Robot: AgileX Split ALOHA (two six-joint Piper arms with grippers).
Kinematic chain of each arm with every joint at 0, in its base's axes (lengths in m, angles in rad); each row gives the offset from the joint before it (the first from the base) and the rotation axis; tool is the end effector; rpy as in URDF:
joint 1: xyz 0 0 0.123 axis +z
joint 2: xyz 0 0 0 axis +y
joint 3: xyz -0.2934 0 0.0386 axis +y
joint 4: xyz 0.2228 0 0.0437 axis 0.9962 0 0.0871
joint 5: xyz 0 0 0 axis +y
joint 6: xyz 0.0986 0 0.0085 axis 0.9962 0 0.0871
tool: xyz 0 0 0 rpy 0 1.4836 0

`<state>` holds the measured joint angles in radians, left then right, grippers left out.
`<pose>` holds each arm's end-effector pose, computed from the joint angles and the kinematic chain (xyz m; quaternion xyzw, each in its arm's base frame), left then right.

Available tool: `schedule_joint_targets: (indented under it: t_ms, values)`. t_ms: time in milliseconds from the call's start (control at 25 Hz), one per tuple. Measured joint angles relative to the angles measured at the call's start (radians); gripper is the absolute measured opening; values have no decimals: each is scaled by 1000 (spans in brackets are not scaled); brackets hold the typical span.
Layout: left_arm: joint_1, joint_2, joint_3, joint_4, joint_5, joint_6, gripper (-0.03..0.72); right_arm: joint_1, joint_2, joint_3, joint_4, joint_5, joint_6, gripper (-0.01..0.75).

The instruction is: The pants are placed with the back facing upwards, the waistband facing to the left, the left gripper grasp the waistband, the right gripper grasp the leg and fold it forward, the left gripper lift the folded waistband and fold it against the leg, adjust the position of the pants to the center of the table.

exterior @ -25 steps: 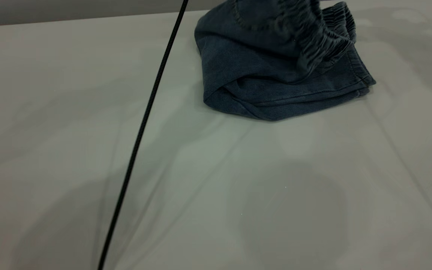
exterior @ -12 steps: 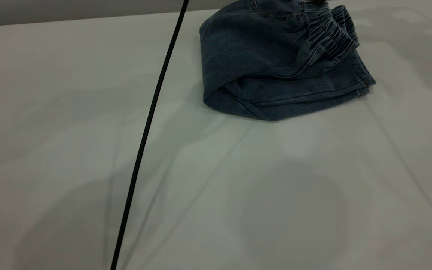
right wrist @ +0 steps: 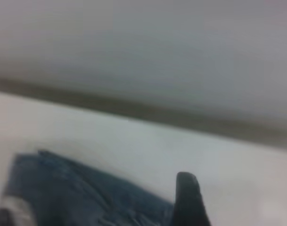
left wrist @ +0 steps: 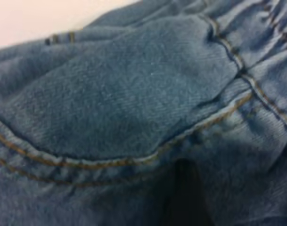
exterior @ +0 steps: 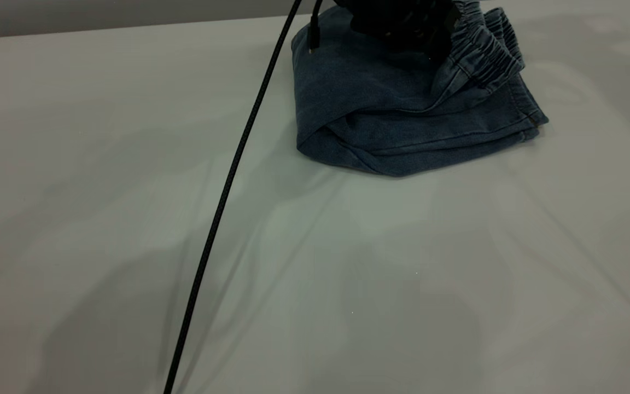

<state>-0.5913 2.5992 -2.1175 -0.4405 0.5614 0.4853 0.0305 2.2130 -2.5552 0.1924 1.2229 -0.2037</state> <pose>0.4423 -0.3241 0.1006 0.3557 0.8709 -0.1822 0.2861 0.4697 0.0321 0.3817 -0.1115 0.9144 0.0630 0.3841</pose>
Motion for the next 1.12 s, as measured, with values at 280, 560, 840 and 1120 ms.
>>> schedule_joint_targets:
  t_ms: [280,560,840,1120]
  values:
    - [0,21,0,85,17,3,497,1,-177,-8,91,1,-13,426]
    - [0,39,0,240,158,-2,497,1,-297,-8,143,2,-13,426]
    - [-1,44,-4,366,382,-59,489,1,-341,-8,148,1,-12,426]
    - [-1,46,-15,385,659,-60,459,1,-341,-7,150,0,-11,425]
